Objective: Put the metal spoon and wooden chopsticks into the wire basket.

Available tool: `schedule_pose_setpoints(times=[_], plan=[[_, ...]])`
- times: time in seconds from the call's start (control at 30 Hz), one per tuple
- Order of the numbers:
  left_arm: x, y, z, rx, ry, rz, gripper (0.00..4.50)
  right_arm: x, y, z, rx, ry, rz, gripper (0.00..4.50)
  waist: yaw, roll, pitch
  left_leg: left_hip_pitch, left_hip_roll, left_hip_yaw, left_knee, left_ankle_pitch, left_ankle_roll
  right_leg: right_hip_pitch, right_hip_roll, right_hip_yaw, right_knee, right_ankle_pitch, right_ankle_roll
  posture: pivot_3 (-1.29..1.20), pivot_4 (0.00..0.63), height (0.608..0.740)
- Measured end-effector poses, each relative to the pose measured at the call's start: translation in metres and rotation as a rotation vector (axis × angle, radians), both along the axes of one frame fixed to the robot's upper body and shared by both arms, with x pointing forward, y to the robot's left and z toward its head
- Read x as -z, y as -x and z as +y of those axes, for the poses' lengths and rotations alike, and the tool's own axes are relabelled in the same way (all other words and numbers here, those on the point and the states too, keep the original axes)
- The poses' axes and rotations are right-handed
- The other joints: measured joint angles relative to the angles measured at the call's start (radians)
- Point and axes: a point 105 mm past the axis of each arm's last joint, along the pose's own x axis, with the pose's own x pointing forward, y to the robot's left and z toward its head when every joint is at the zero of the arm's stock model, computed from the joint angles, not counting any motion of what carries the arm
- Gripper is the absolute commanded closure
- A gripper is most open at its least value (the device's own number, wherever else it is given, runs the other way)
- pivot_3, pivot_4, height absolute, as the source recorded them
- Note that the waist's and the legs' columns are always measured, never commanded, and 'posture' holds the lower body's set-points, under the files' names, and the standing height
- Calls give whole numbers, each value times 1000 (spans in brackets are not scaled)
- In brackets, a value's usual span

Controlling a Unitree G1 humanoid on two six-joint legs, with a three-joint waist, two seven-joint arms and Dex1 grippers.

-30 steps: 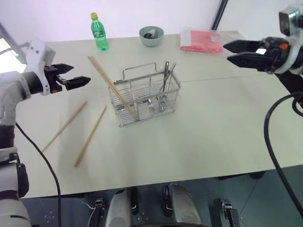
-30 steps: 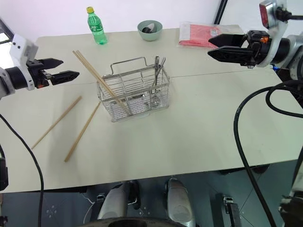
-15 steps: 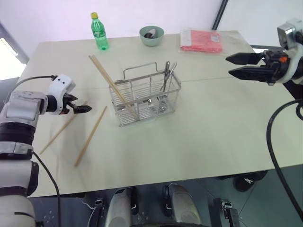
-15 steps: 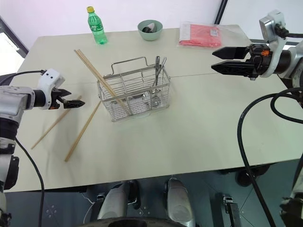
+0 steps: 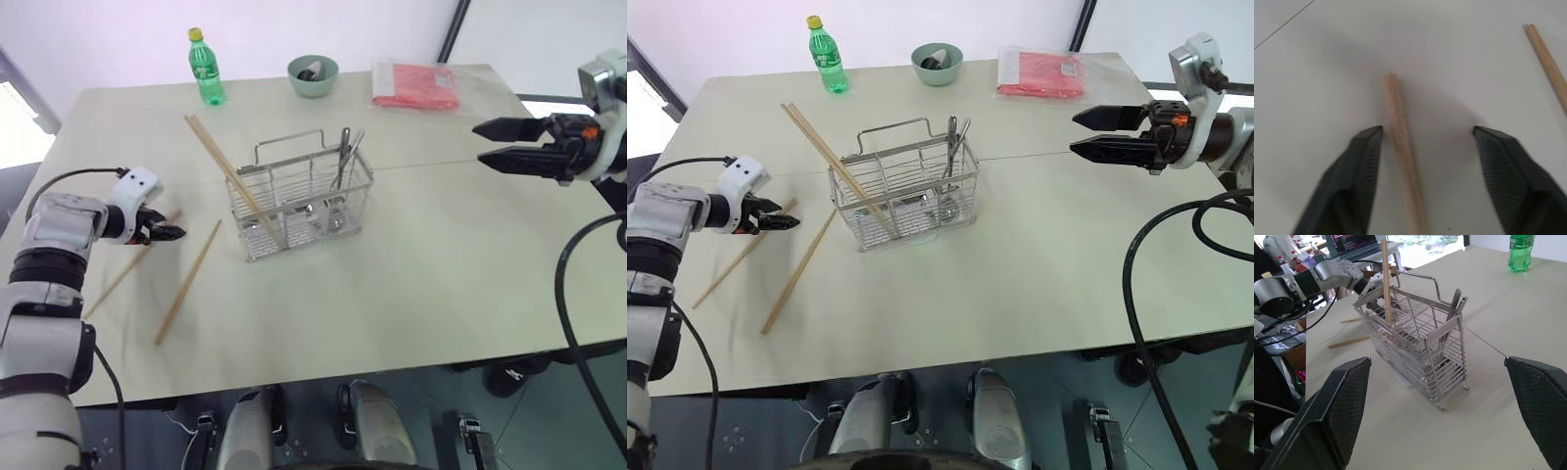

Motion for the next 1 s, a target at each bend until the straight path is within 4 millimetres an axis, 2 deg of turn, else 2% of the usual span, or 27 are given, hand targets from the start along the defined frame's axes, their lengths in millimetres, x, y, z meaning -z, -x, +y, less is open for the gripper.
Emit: schedule_pose_setpoints(times=[0.1,0.33,0.47,0.53,0.63,0.73,0.87,1.0], plan=[[1,-1,0,-4,4,3,4413,0,0,-1,3,-3,5,0,-3,0,0,1,0,-1,0,-1,1,0,-4,0,2,1,0,0,150,733],[0,-5,5,-50,7,-21,4468,0,1,-2,10,-9,16,0,-2,0,0,1,-1,-1,1,-1,2,0,-4,0,2,1,0,0,150,733],[-4,-12,18,-169,16,-82,4468,0,1,-3,10,-10,15,0,-2,-1,0,0,-1,-1,1,-1,2,0,-4,0,2,1,1,0,150,733],[-12,-16,25,-245,61,-146,4468,0,1,-3,12,-11,15,0,-1,-1,1,-1,-1,-1,1,0,1,-1,-5,0,2,1,1,0,150,733],[-48,-26,23,-310,253,-302,4468,0,1,-3,12,-16,21,0,3,-5,2,-1,-2,-1,1,0,0,-1,-5,0,2,2,2,0,150,733],[-104,-27,10,-301,554,-484,4468,-1,1,-3,13,-22,25,0,3,-7,4,-2,-2,-1,1,2,-2,0,-6,0,0,3,5,0,150,733],[-167,-9,-8,-208,805,-645,4468,-2,1,-3,13,-41,25,0,1,-7,4,-3,-4,1,0,0,1,2,-6,1,-5,5,9,0,150,733],[-205,16,-36,-67,948,-695,4468,-3,1,-2,12,-50,20,0,1,-8,4,-2,-4,3,1,0,1,3,-6,1,-5,5,10,0,150,733]])
